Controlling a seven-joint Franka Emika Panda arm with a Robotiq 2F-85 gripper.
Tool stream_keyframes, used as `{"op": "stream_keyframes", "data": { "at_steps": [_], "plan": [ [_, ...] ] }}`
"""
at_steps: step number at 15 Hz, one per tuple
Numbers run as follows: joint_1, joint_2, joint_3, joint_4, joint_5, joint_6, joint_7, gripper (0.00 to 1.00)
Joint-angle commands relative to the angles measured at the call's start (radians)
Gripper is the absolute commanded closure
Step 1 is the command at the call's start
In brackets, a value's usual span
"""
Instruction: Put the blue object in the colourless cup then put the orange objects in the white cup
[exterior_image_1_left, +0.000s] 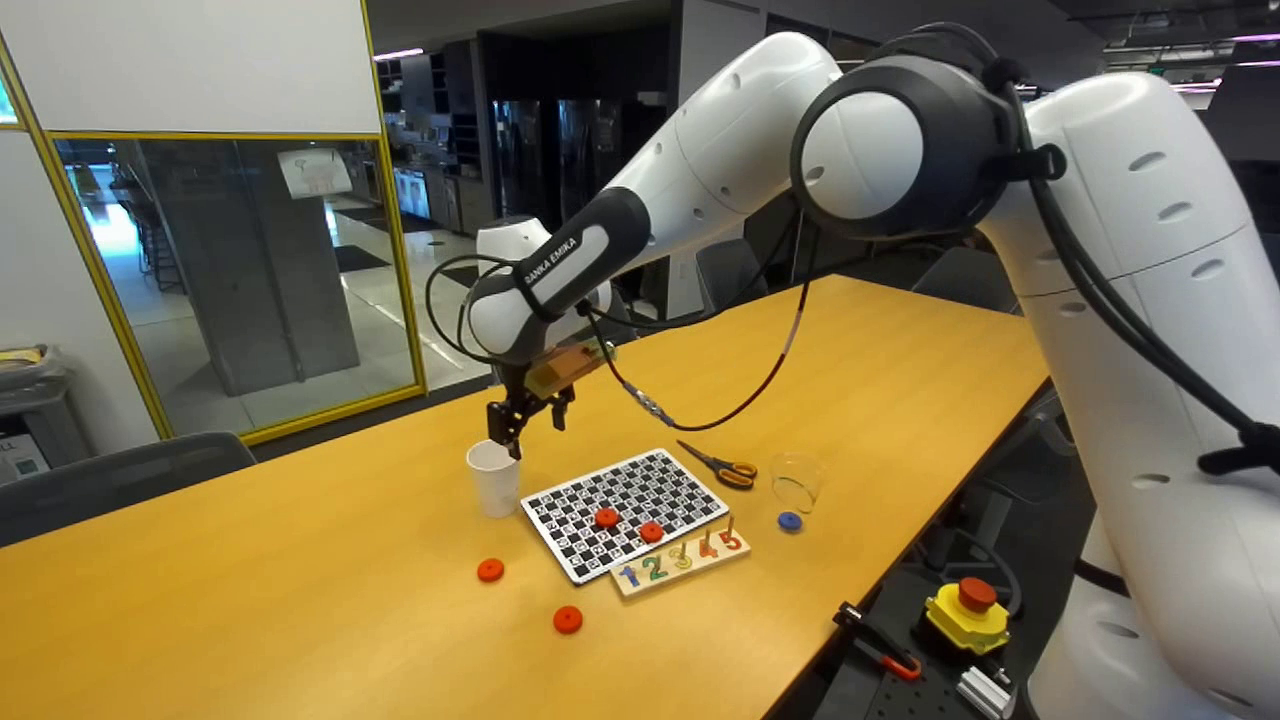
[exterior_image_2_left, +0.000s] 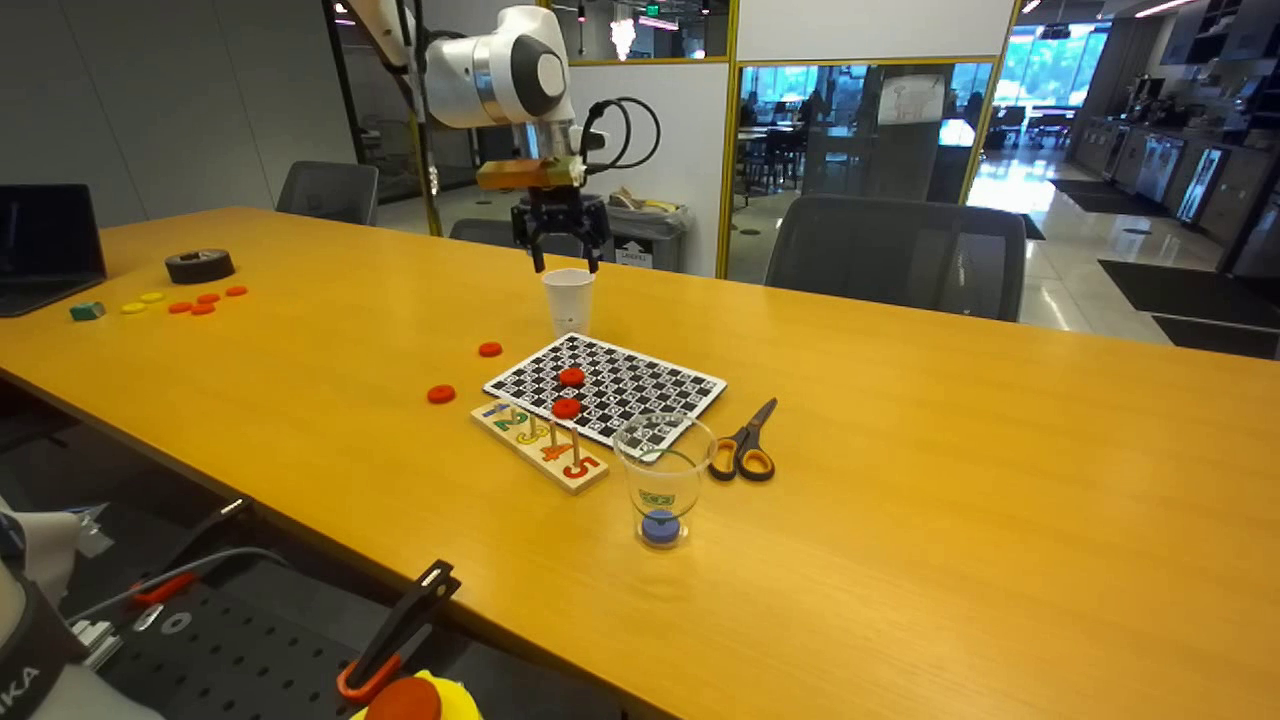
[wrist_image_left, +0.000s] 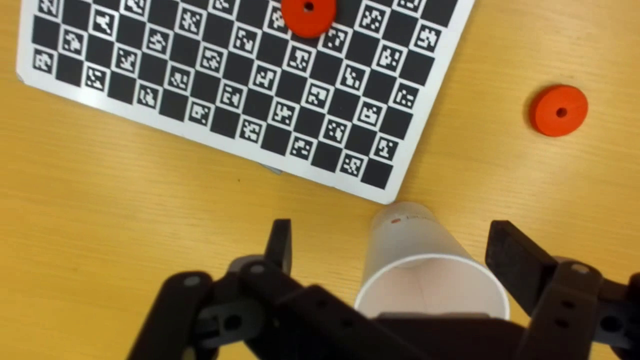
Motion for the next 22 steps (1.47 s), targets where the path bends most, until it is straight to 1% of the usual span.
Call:
{"op": "stream_keyframes", "data": {
  "at_steps": [1, 6, 8, 15, 22],
  "plan": [
    [-0.030, -0.124, -0.010, -0.219, -0.014, 0.117, 0.020, 0.00],
    [-0.095, -0.088, 0.009, -0.327, 0.037, 0.233, -0.026, 0.00],
    [-0.104, -0.063, 0.009, -0.359, 0.047, 0.286, -0.017, 0.00],
    [-0.103, -0.020, 0.008, -0.419, 0.060, 0.413, -0.002, 0.00],
    [-0.097, -0.020, 0.008, -0.445, 0.072, 0.472, 0.005, 0.00]
  ]
}}
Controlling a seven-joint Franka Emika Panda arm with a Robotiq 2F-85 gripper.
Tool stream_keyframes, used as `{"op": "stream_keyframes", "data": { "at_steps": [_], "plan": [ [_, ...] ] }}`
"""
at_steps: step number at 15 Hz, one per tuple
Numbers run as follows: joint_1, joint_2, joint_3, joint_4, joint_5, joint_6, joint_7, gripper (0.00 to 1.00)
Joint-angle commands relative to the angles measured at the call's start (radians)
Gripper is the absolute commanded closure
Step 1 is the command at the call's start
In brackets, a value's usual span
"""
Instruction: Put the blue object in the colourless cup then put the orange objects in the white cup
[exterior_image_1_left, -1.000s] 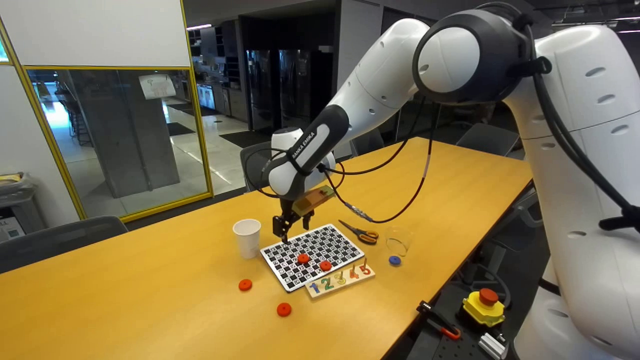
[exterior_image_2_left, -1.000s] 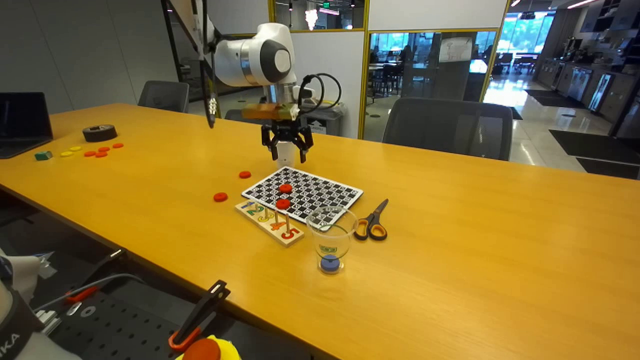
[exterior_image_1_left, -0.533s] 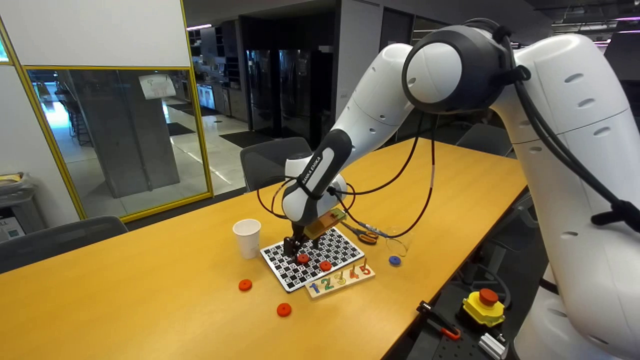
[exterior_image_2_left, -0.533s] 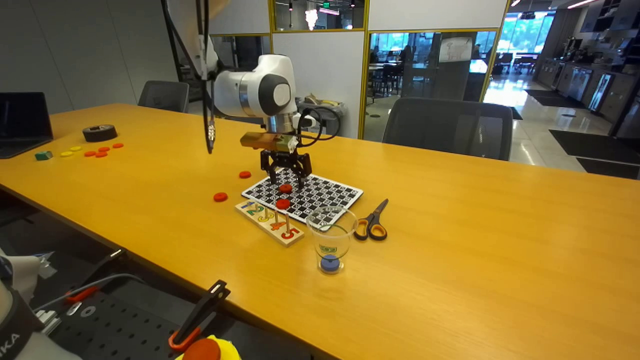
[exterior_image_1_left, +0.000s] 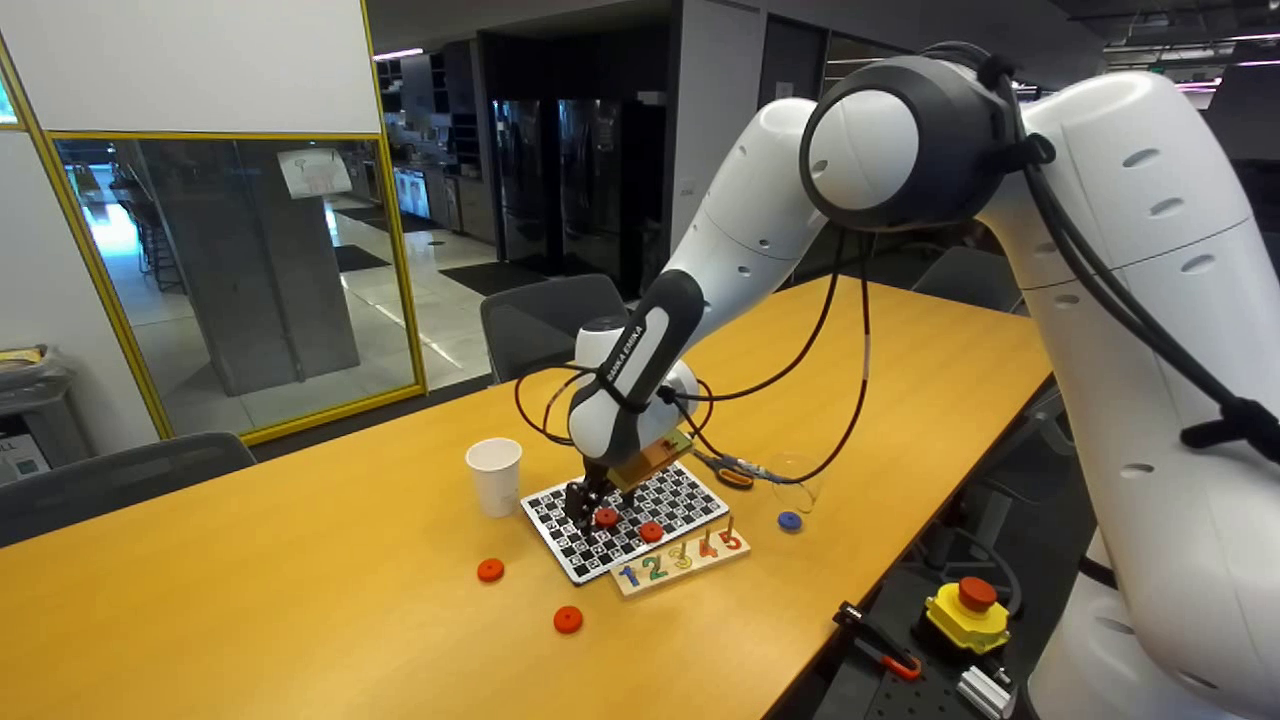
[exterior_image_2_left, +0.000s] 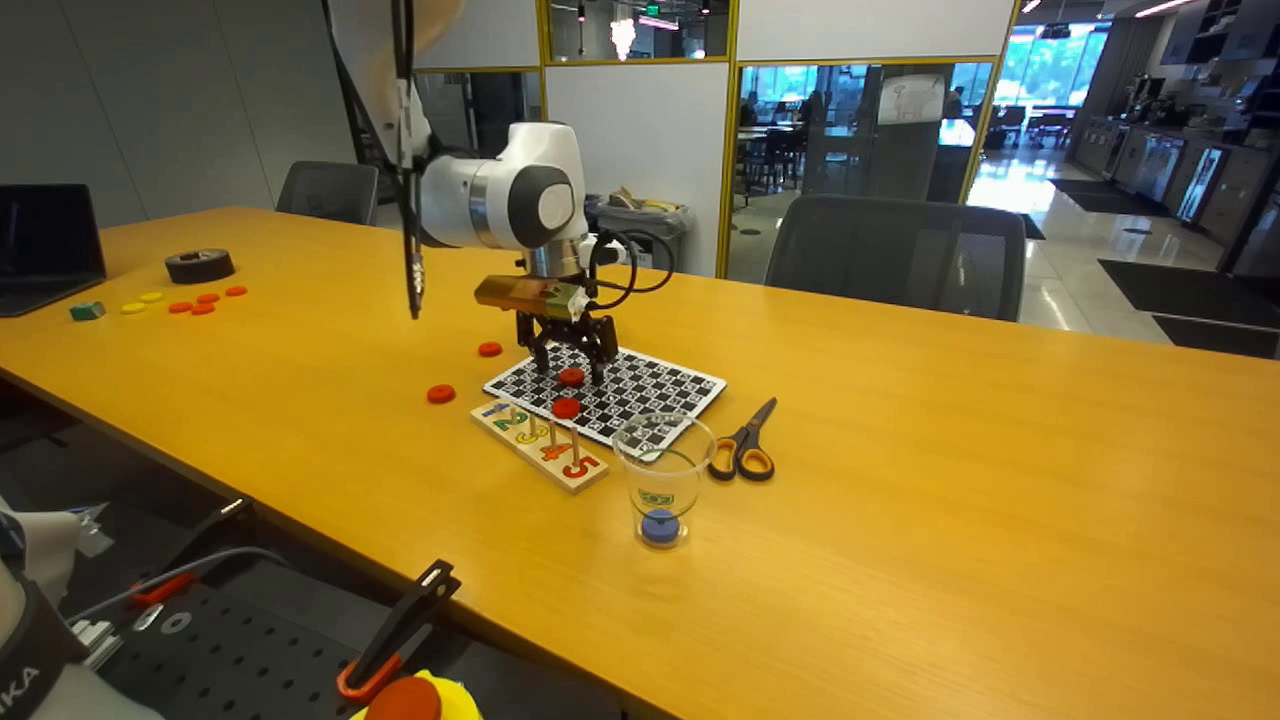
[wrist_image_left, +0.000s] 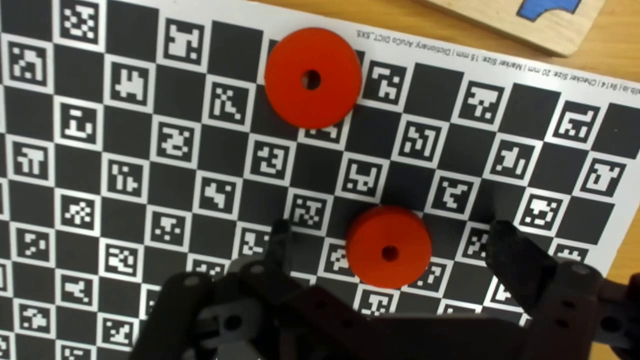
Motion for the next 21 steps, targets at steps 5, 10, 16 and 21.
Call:
{"op": "stream_keyframes", "data": {
  "at_steps": [5, 10, 16, 21],
  "plan": [
    [0.003, -0.034, 0.004, -0.040, 0.014, 0.048, 0.002, 0.00],
    [-0.002, -0.035, 0.008, -0.038, 0.019, 0.034, -0.002, 0.26],
    [0.021, -0.066, -0.017, -0.037, 0.001, -0.012, 0.028, 0.72],
    [0.079, -0.115, -0.062, -0.010, -0.050, -0.019, 0.087, 0.78]
  ]
}}
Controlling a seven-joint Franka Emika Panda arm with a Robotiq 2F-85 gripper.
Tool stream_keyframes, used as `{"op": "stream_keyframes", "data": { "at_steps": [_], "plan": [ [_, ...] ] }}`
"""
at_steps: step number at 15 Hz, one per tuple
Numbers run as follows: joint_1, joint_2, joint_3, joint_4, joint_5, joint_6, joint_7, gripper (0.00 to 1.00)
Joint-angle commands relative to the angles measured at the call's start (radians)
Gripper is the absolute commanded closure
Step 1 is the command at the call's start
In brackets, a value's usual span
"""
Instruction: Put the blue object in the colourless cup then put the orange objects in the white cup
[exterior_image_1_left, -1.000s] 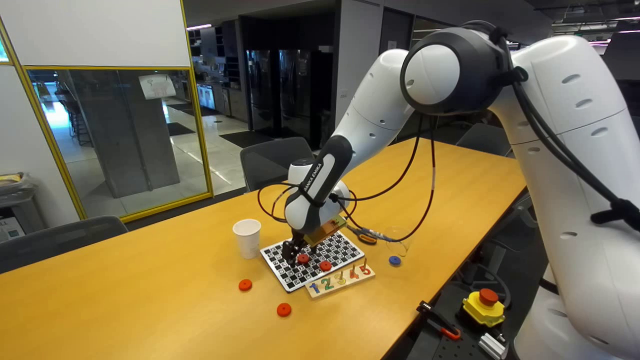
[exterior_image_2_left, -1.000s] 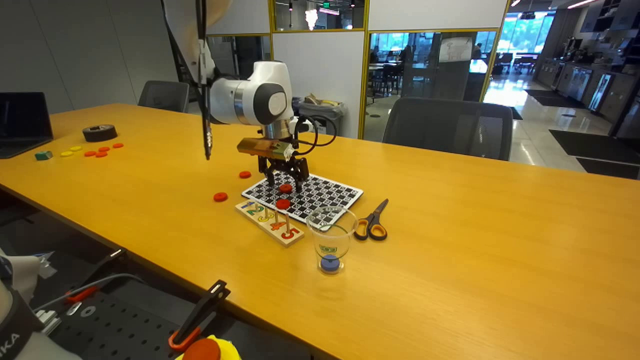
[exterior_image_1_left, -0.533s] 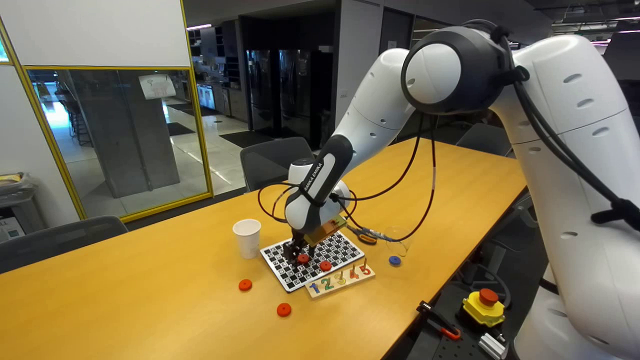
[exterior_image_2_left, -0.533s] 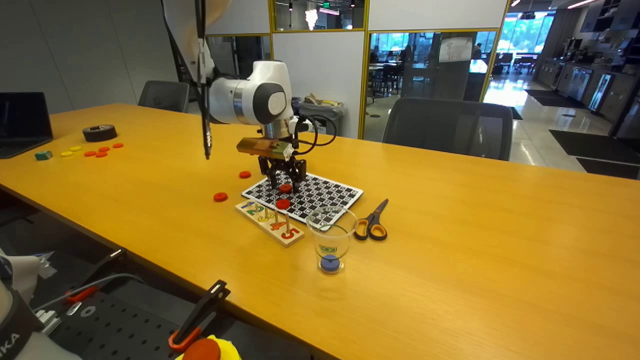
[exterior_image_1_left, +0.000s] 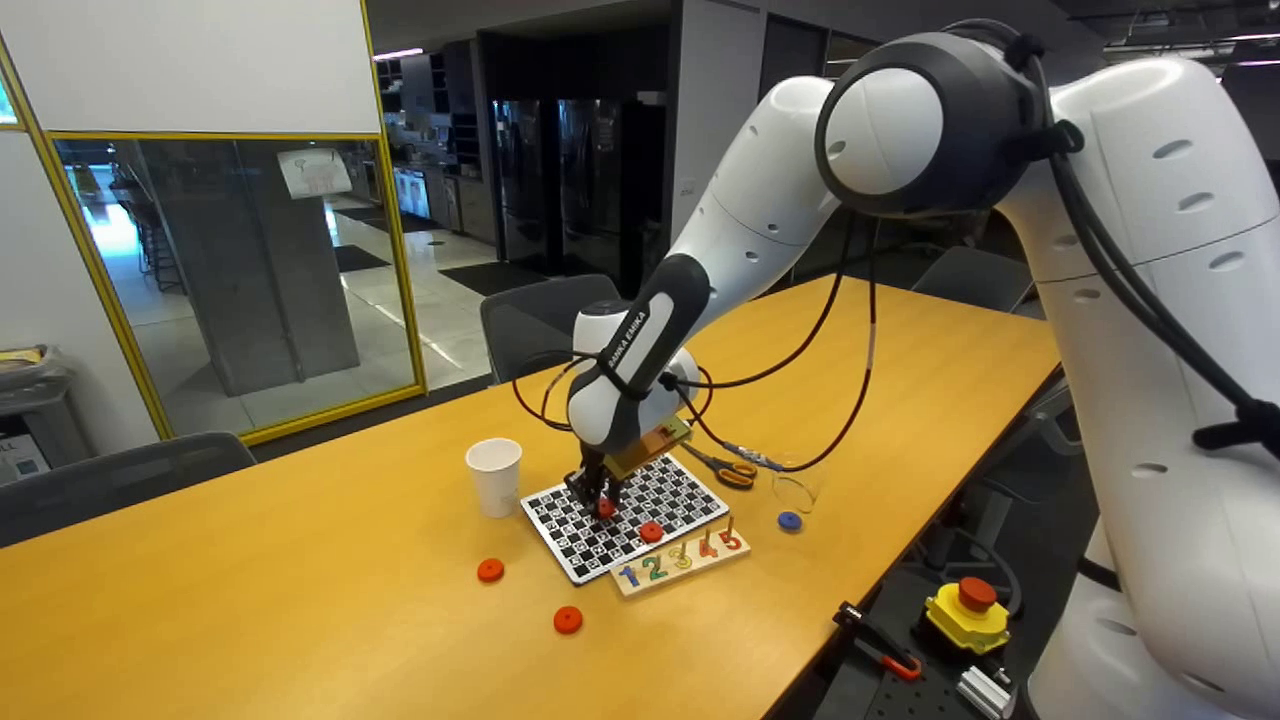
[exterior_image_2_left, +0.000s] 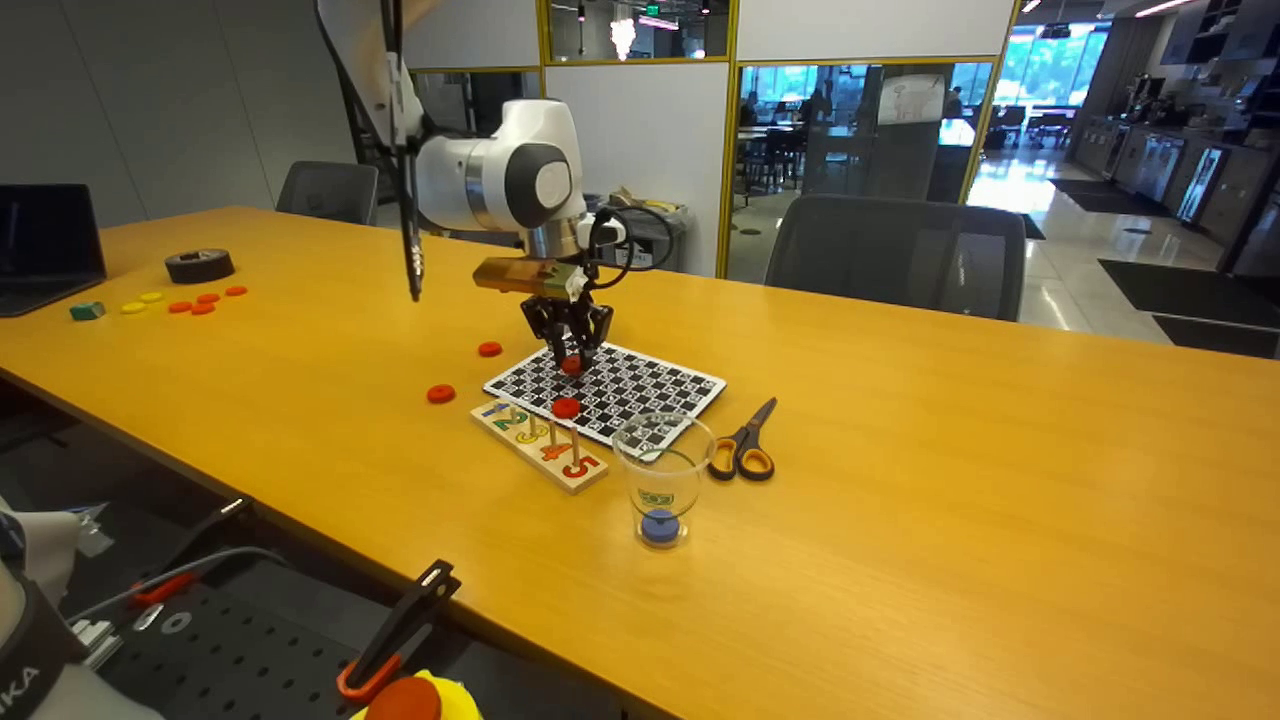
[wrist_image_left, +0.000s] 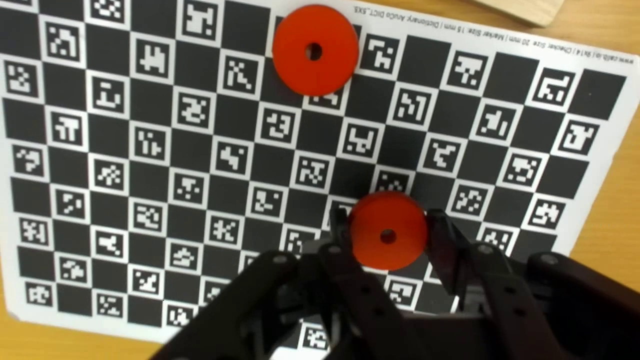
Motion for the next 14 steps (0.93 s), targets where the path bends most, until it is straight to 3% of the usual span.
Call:
{"op": "stream_keyframes", "data": {
  "at_steps": [1, 5, 14],
  "plan": [
    [0.060, -0.075, -0.039, 0.016, -0.047, -0.021, 0.062, 0.78],
    [0.067, -0.092, -0.006, 0.106, -0.040, -0.039, 0.054, 0.78],
    [0.050, 0.038, 0.069, 0.376, 0.012, -0.149, 0.020, 0.78]
  ]
}}
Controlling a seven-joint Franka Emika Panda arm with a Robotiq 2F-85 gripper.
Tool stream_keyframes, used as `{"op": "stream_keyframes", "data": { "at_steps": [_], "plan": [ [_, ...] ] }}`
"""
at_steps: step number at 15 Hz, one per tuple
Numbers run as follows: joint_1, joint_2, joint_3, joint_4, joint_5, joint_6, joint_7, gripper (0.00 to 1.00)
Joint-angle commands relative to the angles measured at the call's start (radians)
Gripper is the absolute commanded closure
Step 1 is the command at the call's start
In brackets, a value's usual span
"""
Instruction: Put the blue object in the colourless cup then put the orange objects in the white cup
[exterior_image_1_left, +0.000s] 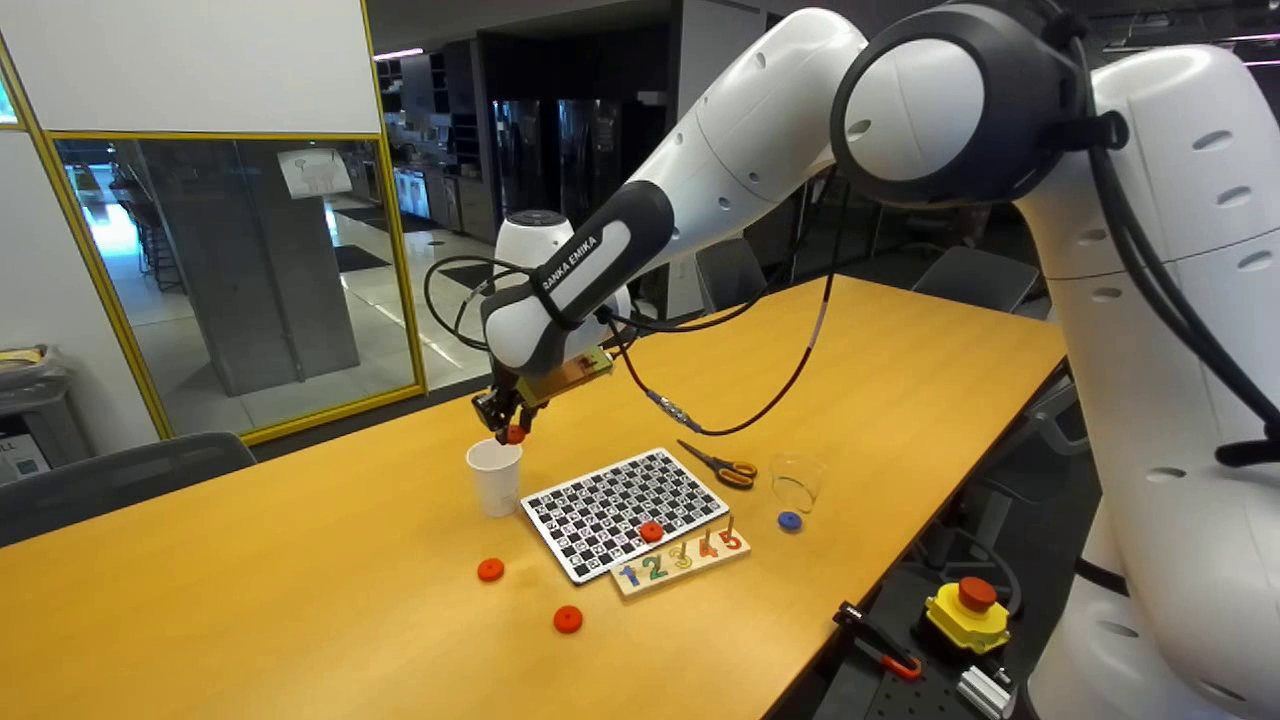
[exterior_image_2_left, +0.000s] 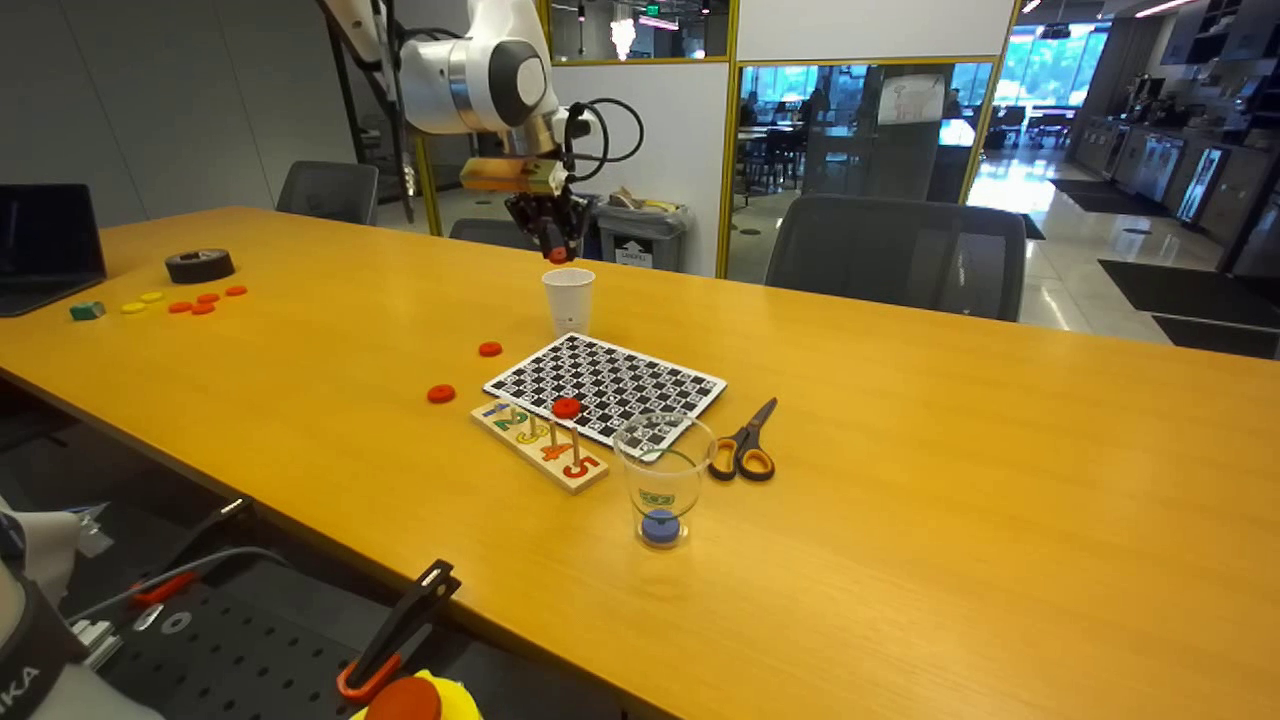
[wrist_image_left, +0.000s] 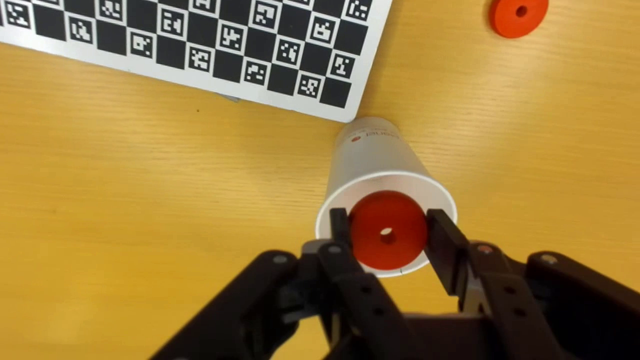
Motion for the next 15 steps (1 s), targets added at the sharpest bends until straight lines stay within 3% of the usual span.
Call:
{"op": "stream_keyframes", "data": {
  "at_steps": [1, 9, 11, 15],
  "plan": [
    [-0.011, 0.084, 0.017, 0.130, 0.027, -0.063, -0.020, 0.78],
    [-0.016, 0.194, 0.016, 0.275, 0.036, -0.131, -0.018, 0.78],
    [-0.016, 0.201, 0.014, 0.290, 0.036, -0.156, -0.017, 0.32],
    [-0.006, 0.161, -0.006, 0.243, 0.013, -0.185, -0.003, 0.03]
  ]
}}
